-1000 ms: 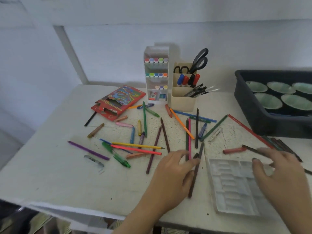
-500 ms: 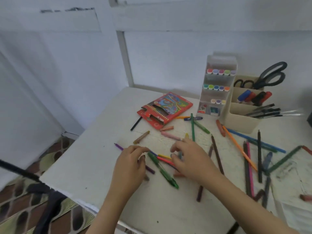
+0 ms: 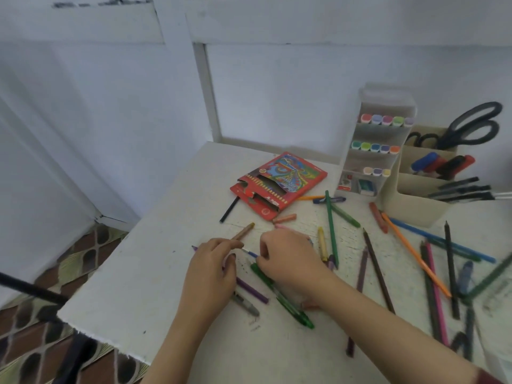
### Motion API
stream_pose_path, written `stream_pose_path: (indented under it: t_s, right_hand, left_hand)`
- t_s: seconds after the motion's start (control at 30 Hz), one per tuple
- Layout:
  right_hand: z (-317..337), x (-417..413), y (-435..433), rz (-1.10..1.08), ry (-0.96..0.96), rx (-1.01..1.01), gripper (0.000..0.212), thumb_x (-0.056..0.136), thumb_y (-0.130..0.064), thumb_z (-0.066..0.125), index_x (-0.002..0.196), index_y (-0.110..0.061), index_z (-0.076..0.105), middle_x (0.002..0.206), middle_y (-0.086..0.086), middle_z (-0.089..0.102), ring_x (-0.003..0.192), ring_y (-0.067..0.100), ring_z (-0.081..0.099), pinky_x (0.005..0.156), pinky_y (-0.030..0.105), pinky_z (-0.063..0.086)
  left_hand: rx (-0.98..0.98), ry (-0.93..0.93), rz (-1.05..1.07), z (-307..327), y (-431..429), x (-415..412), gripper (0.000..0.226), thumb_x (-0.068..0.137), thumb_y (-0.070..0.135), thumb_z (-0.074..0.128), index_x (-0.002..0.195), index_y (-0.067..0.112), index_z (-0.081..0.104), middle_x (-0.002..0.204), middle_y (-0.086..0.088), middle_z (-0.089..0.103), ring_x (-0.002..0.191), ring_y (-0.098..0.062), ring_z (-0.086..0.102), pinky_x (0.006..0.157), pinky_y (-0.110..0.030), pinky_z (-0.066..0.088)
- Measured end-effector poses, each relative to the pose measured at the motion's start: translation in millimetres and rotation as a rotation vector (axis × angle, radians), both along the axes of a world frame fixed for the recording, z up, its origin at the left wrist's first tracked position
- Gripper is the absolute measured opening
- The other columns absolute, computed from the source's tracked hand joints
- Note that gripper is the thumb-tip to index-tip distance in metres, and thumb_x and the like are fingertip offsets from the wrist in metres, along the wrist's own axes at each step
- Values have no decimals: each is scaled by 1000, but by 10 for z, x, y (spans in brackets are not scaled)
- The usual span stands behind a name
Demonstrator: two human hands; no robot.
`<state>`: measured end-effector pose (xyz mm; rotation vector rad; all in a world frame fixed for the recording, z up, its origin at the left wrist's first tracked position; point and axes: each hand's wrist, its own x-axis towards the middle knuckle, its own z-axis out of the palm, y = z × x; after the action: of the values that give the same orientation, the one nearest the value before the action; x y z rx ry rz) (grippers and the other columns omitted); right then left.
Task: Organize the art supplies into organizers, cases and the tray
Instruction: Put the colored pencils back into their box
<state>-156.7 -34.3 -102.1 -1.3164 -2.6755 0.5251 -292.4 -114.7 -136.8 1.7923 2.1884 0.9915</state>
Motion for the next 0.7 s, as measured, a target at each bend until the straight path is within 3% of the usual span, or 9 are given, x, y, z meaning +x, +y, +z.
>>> stream_pose_path:
  t_s: [0.13,0.23,0.33,0.4,0.43,0.5,0.57,0.63,0.7]
  right_hand:
    - [1,20,27,4,42,-19,20,88,-25,53,88,-8,64,85,6,64,81,21,58,70,34,48]
    - [30,141,21,1,201,-63,15,87,-30,55,83,-17,61,82,-4,58,76,12,53,69,31,47]
    - [93,260,2,7,366,-72,12,90,-29,53,80,-23,53,78,-12,54,71,6,51,62,25,44]
    - [128,320,1,2,455,-80,9,91,-27,52,83,-24,51,77,-11,55,70,10,53,62,31,47]
    - [145,360,3,-5,496,-77,6,91,-25,52,86,-23,51,77,-10,57,71,12,54,63,35,48]
    - [195,426,-1,-4,593,-53,5,90,-20,55,90,-22,51,79,-10,58,71,11,55,63,34,49]
    - [299,508,-13,-31,683,-1,10,89,-16,58,90,-24,50,78,-11,59,71,10,56,61,22,46]
    - [450,606,-12,-66,740,69,20,90,-15,60,92,-31,49,75,-15,59,70,6,57,58,13,40]
    - [596,755,11,-99,746,132,25,90,-14,60,98,-34,49,74,-15,60,69,5,58,58,13,42]
  left_hand:
    - [-7,-24,-41,50,117,15,41,82,-5,53,108,22,67,107,13,54,101,-5,46,86,-5,28]
    - [98,-126,-30,125,178,44,42,82,-1,50,115,22,63,112,13,54,104,-2,48,89,2,26]
    - [97,-592,47,315,253,169,28,91,8,57,113,23,62,106,10,63,95,-3,60,77,-7,44]
    - [65,-906,31,459,311,267,18,89,6,60,102,18,65,89,6,69,80,-9,66,65,-18,52]
    - [70,-961,-5,517,342,322,14,89,3,60,94,15,67,80,5,70,73,-9,66,60,-19,52]
    - [114,-946,-81,629,391,426,15,87,-2,60,83,11,68,72,3,69,67,-8,63,57,-19,50]
    - [167,-916,-169,753,444,555,20,84,-3,62,79,15,69,72,4,70,67,-8,63,60,-19,50]
    - [217,-916,-251,874,493,669,23,81,-1,65,79,20,73,76,3,72,73,-10,66,68,-23,54]
    - [231,-904,-314,967,546,780,24,81,3,67,84,27,74,79,6,72,76,-9,65,72,-26,56]
